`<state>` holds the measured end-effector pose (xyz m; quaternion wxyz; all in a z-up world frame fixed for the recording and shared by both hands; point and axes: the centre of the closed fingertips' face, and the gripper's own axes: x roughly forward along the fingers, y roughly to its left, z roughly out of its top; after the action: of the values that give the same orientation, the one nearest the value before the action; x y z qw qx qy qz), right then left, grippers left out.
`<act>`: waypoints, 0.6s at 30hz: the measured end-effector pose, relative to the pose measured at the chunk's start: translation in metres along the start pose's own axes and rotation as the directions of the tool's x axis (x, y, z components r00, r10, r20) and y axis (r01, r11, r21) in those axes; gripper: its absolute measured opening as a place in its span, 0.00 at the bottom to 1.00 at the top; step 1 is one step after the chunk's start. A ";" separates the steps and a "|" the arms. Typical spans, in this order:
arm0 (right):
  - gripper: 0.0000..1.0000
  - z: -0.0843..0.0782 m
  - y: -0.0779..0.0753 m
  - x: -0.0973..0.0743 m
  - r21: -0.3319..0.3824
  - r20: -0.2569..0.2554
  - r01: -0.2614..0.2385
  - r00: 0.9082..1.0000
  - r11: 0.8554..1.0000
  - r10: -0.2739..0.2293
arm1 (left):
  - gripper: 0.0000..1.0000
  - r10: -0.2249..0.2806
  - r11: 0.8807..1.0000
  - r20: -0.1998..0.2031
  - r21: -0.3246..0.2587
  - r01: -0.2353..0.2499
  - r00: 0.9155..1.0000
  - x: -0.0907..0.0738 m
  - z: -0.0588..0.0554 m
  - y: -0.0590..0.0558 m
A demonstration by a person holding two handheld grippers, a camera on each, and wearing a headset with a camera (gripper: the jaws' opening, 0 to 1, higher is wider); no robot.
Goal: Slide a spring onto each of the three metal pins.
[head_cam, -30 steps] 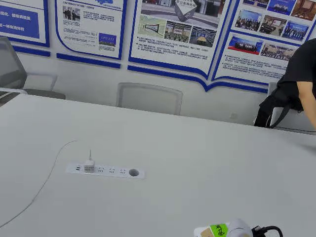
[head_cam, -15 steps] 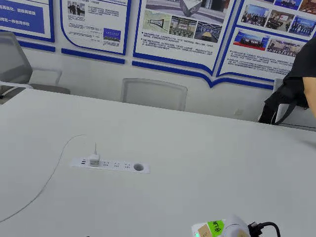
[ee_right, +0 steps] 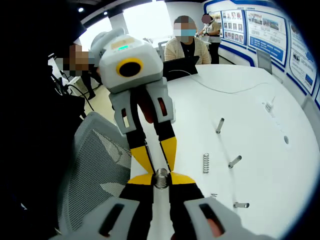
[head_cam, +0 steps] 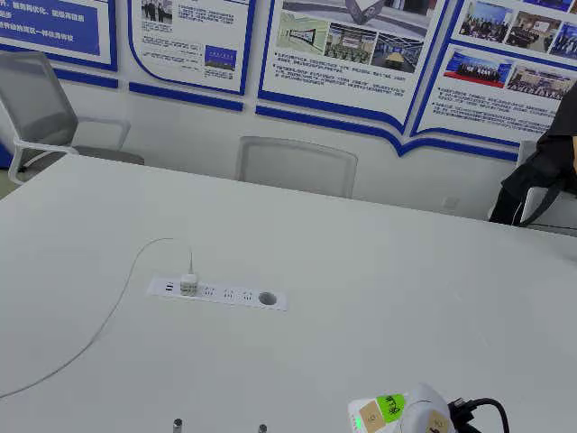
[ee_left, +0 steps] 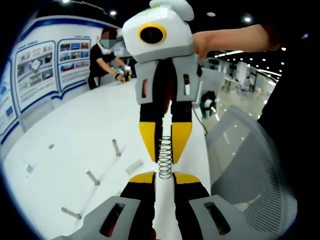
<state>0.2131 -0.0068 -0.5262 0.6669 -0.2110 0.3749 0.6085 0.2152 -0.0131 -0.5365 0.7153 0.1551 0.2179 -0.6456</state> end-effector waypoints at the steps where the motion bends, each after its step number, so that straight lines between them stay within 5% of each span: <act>1: 0.12 -0.001 -0.001 0.001 0.002 -0.003 0.002 1.000 1.000 -0.002 | 0.15 0.006 1.000 -0.001 -0.005 -0.006 1.000 -0.001 -0.002 0.001; 7: 0.12 -0.005 -0.008 0.006 0.031 0.001 0.013 1.000 0.999 -0.013 | 0.20 0.075 0.993 0.011 -0.087 -0.074 0.997 -0.011 -0.014 0.014; 18: 0.12 -0.013 -0.024 0.013 0.061 -0.023 0.040 0.999 0.997 -0.039 | 0.22 0.140 0.983 -0.024 -0.115 -0.142 0.990 -0.022 -0.036 0.026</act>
<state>0.2329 -0.0116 -0.5484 0.6809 -0.2043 0.3964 0.5810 0.2354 0.0271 -0.5580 0.7653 0.1332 0.2491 -0.5783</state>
